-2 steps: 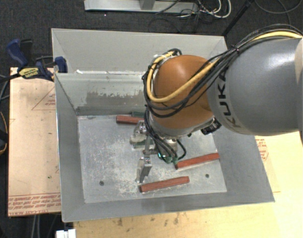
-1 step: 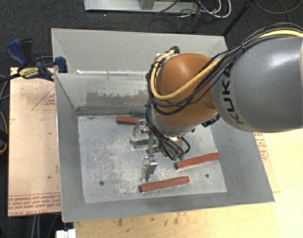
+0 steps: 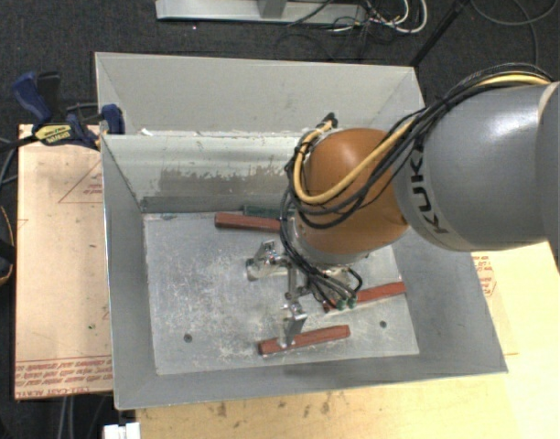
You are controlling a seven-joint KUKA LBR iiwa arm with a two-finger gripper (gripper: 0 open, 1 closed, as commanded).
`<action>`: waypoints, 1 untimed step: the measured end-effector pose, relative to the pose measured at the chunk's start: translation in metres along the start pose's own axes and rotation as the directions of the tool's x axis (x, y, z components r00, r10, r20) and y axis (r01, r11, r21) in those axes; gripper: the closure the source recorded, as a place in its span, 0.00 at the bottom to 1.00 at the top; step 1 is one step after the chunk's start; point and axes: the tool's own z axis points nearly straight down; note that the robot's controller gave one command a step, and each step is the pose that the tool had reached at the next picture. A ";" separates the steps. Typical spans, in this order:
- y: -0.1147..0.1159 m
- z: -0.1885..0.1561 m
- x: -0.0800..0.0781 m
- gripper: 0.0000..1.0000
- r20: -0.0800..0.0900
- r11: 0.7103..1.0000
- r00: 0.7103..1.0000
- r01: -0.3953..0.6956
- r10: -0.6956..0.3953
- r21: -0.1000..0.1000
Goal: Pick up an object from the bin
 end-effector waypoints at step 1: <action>-0.007 0.062 0.016 0.00 -0.005 0.999 0.999 0.043 -0.043 -0.001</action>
Offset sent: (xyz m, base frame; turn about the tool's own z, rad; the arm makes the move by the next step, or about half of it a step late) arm -0.0319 -0.0241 -0.0860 -0.1135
